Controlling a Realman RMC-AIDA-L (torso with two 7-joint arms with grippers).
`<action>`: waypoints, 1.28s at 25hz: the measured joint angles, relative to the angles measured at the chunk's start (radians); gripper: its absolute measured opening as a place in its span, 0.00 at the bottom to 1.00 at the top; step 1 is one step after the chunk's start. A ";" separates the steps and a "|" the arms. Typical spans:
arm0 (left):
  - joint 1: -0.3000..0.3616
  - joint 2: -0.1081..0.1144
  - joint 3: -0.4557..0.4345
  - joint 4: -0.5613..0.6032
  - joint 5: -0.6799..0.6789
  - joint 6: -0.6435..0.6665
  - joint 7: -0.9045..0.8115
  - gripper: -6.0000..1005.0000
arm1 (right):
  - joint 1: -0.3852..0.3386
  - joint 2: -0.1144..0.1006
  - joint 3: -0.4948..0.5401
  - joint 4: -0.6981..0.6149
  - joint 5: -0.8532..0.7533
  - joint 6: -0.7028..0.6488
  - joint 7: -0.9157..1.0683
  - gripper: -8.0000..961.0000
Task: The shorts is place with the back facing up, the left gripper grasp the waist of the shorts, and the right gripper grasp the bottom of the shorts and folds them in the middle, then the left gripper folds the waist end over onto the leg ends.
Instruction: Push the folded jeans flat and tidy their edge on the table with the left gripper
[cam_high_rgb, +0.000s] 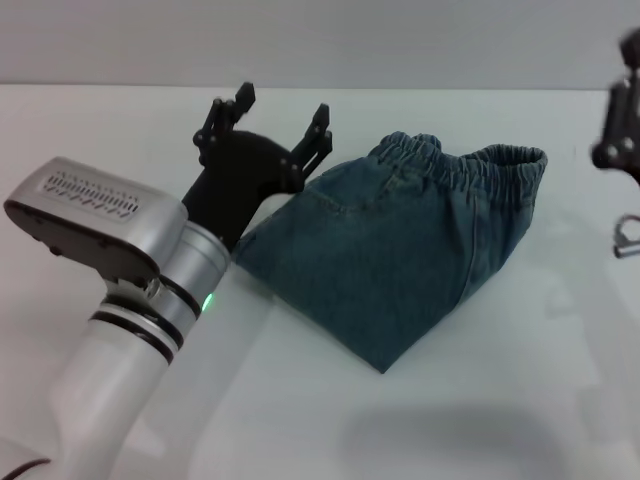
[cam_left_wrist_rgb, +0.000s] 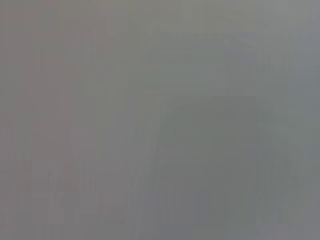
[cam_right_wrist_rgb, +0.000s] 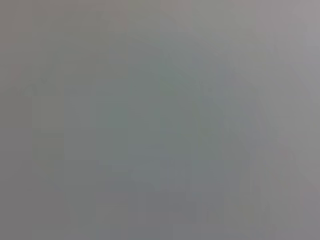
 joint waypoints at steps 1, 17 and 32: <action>-0.001 0.000 0.006 0.009 0.000 0.001 -0.006 0.86 | -0.010 0.001 -0.005 -0.010 0.030 0.013 0.003 0.05; 0.053 0.004 0.166 0.033 0.083 -0.042 -0.058 0.86 | -0.094 -0.002 -0.026 -0.079 0.300 0.119 0.144 0.05; -0.019 -0.005 0.289 0.222 0.142 0.075 -0.331 0.37 | -0.104 0.000 -0.043 -0.093 0.318 0.159 0.188 0.05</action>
